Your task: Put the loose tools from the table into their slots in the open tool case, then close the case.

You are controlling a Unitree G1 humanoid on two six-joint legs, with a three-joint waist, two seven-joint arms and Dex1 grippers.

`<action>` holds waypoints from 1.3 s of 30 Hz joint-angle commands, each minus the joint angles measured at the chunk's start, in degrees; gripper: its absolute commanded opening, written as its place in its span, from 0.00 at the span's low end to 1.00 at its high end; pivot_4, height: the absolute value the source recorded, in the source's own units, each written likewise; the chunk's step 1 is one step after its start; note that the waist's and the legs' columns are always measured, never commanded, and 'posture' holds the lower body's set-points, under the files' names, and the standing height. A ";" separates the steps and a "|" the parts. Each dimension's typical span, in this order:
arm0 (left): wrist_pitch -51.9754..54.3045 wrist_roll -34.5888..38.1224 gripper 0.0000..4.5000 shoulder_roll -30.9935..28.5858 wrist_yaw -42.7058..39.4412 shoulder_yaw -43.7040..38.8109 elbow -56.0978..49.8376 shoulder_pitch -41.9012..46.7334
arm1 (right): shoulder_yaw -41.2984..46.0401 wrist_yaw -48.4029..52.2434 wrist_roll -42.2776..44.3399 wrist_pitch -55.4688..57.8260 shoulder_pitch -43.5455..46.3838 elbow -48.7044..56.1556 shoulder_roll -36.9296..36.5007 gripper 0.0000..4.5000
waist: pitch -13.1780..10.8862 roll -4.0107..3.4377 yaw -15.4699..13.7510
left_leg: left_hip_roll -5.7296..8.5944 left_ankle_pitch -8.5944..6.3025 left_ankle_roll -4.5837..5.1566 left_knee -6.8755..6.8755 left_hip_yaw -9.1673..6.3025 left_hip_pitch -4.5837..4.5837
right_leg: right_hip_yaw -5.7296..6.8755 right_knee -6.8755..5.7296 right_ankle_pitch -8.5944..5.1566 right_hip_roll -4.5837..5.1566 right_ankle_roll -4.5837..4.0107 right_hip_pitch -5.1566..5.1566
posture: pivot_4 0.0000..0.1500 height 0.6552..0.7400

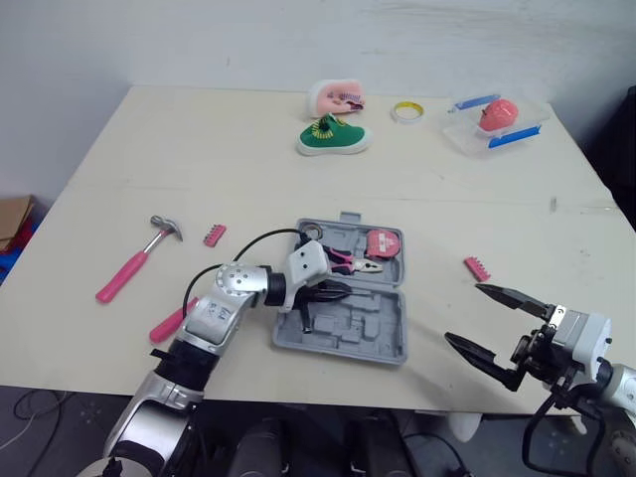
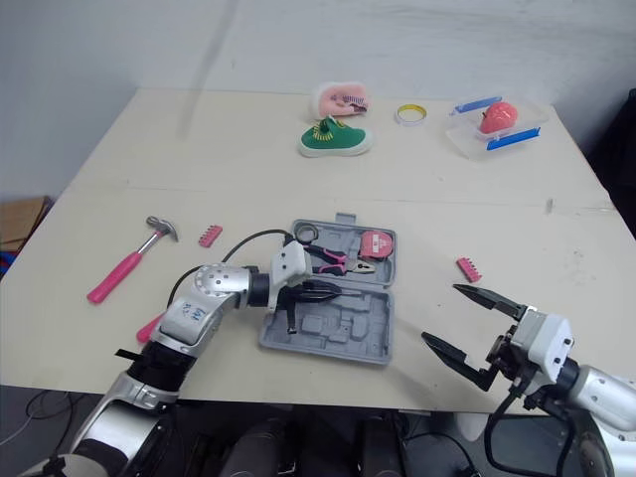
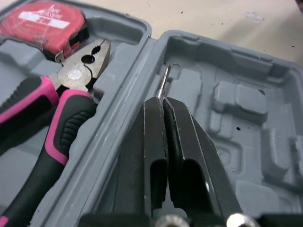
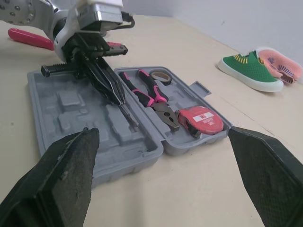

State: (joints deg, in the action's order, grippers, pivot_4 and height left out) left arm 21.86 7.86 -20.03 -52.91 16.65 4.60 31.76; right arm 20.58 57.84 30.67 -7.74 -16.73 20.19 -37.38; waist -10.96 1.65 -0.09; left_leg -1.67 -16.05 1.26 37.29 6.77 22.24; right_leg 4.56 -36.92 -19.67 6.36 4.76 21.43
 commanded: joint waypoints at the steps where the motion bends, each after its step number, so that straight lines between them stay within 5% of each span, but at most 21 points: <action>1: -0.39 0.29 0.01 -0.71 0.10 -1.13 -0.96 0.71 | 0.84 -0.39 0.22 0.17 -0.13 1.88 -0.47 1.00 | 0.00 0.00 0.00 | 0.00 0.00 0.00 -0.01 0.00 0.00 | 0.00 0.01 0.00 0.00 0.00 0.00 | 1.00 1.00; 20: 8.76 -5.56 0.01 -2.19 3.74 4.07 3.55 0.89 | 0.87 -1.63 0.00 1.70 -0.28 3.83 -0.29 1.00 | 0.17 -0.11 -0.28 | 0.01 -0.02 0.03 0.01 -0.01 -0.12 | 0.00 0.02 0.00 0.03 0.00 -0.15 | 1.00 1.00; 30: 13.89 -6.90 0.01 -2.92 5.26 8.26 4.46 -1.18 | 1.35 -1.95 0.07 1.90 -0.95 4.35 -0.48 1.00 | 0.84 -0.60 -0.10 | -0.05 -0.51 0.01 -0.31 -0.05 -1.04 | -0.01 0.47 -0.03 0.03 -0.04 -1.08 | 1.00 1.00; 39: 2.34 -2.55 0.01 -0.36 2.88 4.15 4.64 0.81 | 2.57 -1.86 0.56 2.43 -1.25 4.77 -1.01 1.00 | 1.17 -0.83 -1.15 | -0.03 -0.55 0.02 -0.27 -0.05 -1.00 | -0.04 0.51 -0.01 0.06 -0.01 -1.06 | 1.00 1.00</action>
State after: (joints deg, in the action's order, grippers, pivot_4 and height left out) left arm 25.20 5.49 -20.07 -49.20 20.72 6.95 34.06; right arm 20.81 56.15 30.33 -4.99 -17.70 22.59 -37.53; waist -9.80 0.82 -1.23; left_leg -1.70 -16.61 1.28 37.02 6.72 21.27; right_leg 4.51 -36.41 -19.68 6.42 4.74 20.42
